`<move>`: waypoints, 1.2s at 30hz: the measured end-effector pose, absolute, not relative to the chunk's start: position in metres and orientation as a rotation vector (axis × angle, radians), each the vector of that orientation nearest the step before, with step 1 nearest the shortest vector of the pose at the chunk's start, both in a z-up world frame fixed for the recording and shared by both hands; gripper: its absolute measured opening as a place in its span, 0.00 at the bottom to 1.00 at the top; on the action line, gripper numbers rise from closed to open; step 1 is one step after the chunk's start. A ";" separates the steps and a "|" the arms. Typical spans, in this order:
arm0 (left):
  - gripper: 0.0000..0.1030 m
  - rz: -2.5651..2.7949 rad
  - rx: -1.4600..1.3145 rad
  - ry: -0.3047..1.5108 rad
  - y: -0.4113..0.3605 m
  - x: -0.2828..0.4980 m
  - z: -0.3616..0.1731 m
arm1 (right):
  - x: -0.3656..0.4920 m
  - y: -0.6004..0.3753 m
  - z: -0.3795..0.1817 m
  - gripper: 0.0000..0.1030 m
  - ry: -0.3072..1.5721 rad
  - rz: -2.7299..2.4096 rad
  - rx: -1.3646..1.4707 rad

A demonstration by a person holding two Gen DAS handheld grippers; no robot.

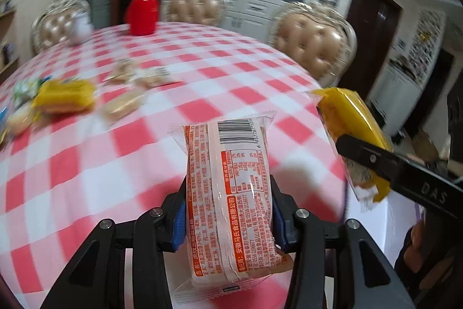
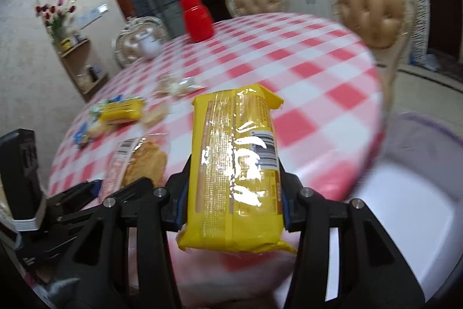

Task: Organize snacks
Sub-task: 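Open the right gripper over the white box while the left gripper releases its bread pack there, then grasp the clear pack of yellow cake with the right gripper while the left returns to the table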

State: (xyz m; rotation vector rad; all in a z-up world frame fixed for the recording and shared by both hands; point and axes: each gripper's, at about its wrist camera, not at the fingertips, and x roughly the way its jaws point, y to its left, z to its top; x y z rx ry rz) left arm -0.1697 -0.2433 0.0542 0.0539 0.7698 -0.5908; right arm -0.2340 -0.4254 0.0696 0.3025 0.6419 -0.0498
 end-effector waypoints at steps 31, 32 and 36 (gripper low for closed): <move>0.81 -1.066 0.258 0.786 -0.413 -0.264 0.024 | -0.314 -0.572 0.081 0.66 0.649 -0.545 0.249; 0.81 -1.057 0.265 0.766 -0.409 -0.262 0.027 | -0.313 -0.568 0.084 0.66 0.635 -0.540 0.257; 0.81 -0.951 0.300 0.688 -0.373 -0.246 0.037 | -0.304 -0.540 0.096 0.67 0.588 -0.463 0.285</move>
